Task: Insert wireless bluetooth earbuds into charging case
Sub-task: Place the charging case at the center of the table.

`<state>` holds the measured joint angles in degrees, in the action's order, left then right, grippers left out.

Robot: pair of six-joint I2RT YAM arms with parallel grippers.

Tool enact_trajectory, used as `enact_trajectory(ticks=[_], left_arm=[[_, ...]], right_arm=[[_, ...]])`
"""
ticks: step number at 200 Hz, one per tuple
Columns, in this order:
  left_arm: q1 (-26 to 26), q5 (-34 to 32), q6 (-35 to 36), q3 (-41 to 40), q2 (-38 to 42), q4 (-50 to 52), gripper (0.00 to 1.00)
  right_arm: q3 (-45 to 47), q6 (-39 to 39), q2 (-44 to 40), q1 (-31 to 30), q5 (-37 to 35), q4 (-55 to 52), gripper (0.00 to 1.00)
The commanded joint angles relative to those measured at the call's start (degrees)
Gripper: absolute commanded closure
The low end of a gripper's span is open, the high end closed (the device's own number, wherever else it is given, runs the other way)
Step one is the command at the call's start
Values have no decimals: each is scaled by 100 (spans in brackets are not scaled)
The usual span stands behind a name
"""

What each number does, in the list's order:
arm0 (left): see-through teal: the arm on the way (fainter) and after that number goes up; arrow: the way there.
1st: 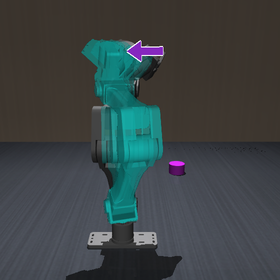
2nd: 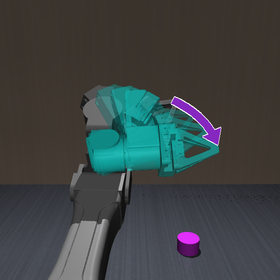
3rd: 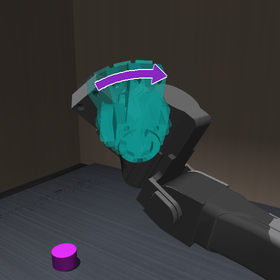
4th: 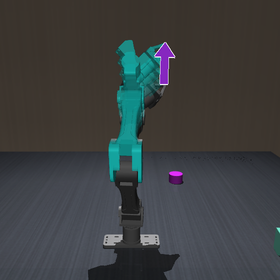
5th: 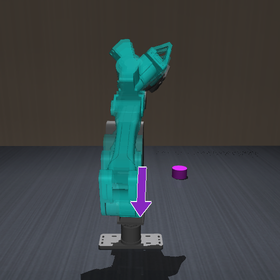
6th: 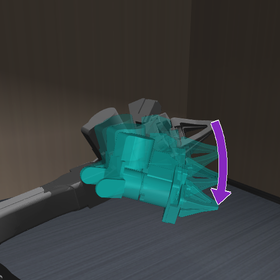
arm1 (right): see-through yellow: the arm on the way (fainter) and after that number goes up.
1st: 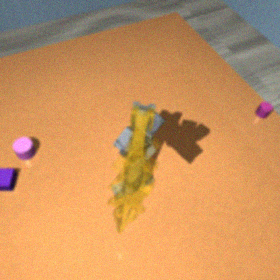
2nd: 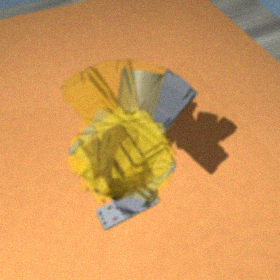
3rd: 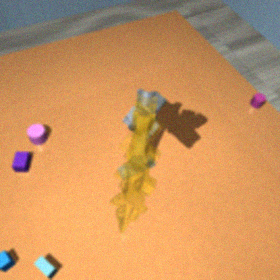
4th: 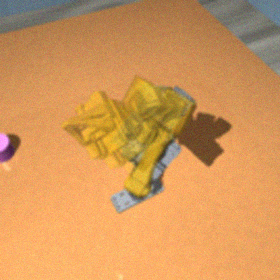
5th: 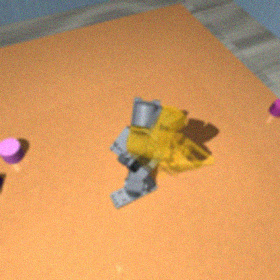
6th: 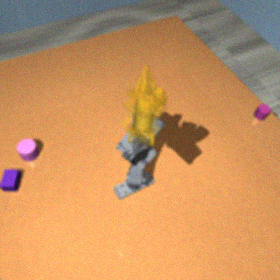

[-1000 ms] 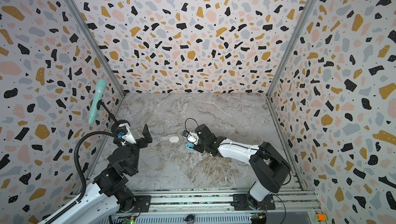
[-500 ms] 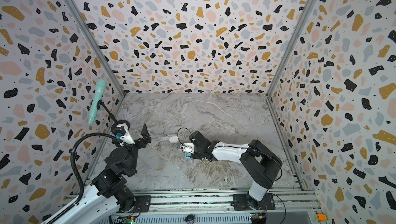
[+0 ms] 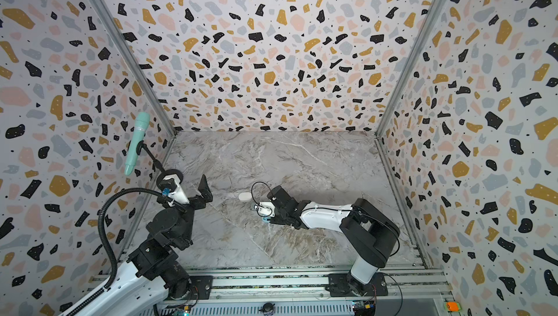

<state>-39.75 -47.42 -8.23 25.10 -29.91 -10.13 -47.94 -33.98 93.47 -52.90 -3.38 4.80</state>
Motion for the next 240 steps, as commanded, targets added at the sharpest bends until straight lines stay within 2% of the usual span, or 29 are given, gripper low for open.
enact_trajectory(ticks=[1,240], left_arm=[[37,-13,98,-32,35,-156,0],[37,68,107,-59,153,-113,0]], right_arm=[[-3,44,-249,-36,-103,127,100],[132,304,37,-165,-100,270,99]])
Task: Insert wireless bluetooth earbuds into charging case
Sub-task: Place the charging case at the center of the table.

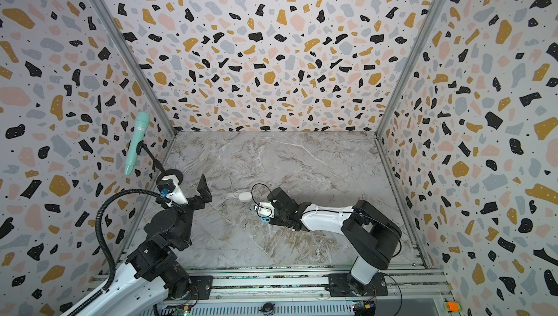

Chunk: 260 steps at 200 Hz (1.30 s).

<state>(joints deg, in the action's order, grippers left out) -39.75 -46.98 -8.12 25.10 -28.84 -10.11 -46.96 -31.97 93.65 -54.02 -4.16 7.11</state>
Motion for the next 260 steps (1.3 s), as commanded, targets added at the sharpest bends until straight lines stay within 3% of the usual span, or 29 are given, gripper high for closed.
enact_trajectory(ticks=[1,132,184,197,208,220,226,260], left_arm=[[37,23,93,-63,45,-115,0],[37,31,102,-67,79,-99,0],[38,22,109,-67,85,-97,0],[37,22,109,-71,80,-97,0],[37,16,96,-58,80,-88,0],[37,-17,78,-50,101,-79,0],[37,-26,53,-49,111,-69,0],[39,162,-35,-20,211,-4,0]], right_arm=[[36,98,17,-55,-18,42,99],[38,151,-76,-105,31,22,76],[38,341,-555,-87,153,96,60],[38,482,-821,-41,302,144,52],[29,665,-1094,49,495,176,40],[28,921,-1418,153,728,250,17],[41,1077,-1579,195,775,331,1],[180,2455,-2397,637,624,773,1]])
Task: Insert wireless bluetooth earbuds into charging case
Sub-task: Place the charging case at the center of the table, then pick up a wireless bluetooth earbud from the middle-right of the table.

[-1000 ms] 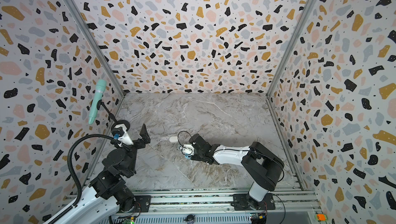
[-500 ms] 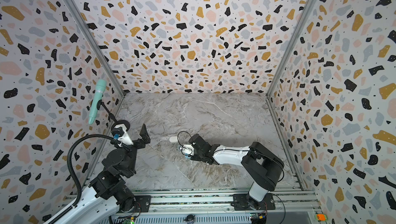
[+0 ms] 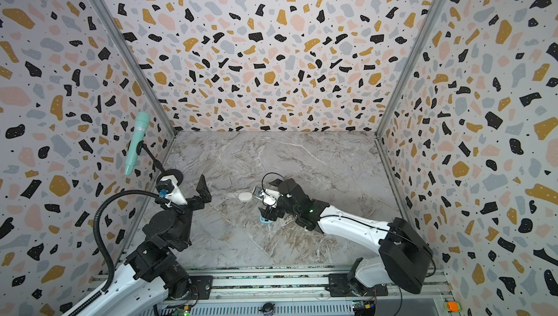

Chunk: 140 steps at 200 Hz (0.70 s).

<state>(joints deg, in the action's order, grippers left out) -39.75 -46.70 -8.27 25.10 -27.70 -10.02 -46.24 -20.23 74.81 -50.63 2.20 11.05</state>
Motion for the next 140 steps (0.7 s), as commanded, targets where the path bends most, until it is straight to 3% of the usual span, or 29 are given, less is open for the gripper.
enact_trajectory(ticks=[1,24,44,69,95,121,140], left_arm=[[38,147,-23,-13,98,-6,0],[37,523,-10,129,87,129,0],[37,619,-205,267,-21,247,0],[37,1054,-482,503,-316,405,0],[37,1328,-586,856,-810,806,0],[37,1435,-408,968,-1215,922,0],[37,1526,-322,932,-1360,907,0]], right_arm=[[107,1344,-521,316,-37,376,1],[-93,2834,-687,935,-65,-236,1],[-473,3856,-548,1644,486,-1313,1],[-734,4232,-390,2123,652,-2408,1],[-722,4758,-387,2312,-85,-3230,1],[-468,5140,-432,2490,-265,-3497,0],[-347,5345,-370,2598,-376,-3649,7]])
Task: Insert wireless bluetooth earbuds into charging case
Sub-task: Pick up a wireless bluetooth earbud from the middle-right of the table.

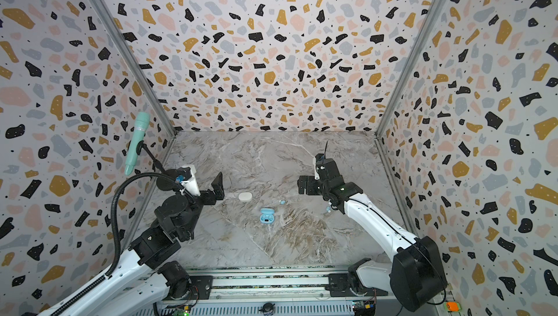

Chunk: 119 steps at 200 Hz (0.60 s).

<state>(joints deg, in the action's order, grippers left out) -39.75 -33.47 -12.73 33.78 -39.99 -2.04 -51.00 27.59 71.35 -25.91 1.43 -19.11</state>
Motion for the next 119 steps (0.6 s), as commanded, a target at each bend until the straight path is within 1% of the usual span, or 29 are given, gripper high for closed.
enact_trajectory(ticks=[1,29,39,47,57,65,71,93,119], left_arm=[[37,207,136,61,-141,109,0],[37,292,180,14,-159,203,0],[37,321,196,-15,-153,212,0],[37,319,209,-20,-143,218,0],[37,320,195,-32,-139,228,0],[37,331,205,-39,-141,225,0],[37,348,217,-39,-154,222,0],[37,374,250,-30,-186,235,0],[37,429,259,-21,-212,240,0]], right_arm=[[137,572,-16,128,-301,-640,7],[332,905,95,411,-332,-716,19],[392,981,135,530,-271,-685,26],[423,1005,197,608,-156,-655,29],[436,1091,252,668,-137,-674,29],[464,1150,274,702,-141,-677,25],[517,1184,262,718,-126,-617,24],[823,1414,221,732,65,-397,26],[951,1680,241,754,-43,-469,28]])
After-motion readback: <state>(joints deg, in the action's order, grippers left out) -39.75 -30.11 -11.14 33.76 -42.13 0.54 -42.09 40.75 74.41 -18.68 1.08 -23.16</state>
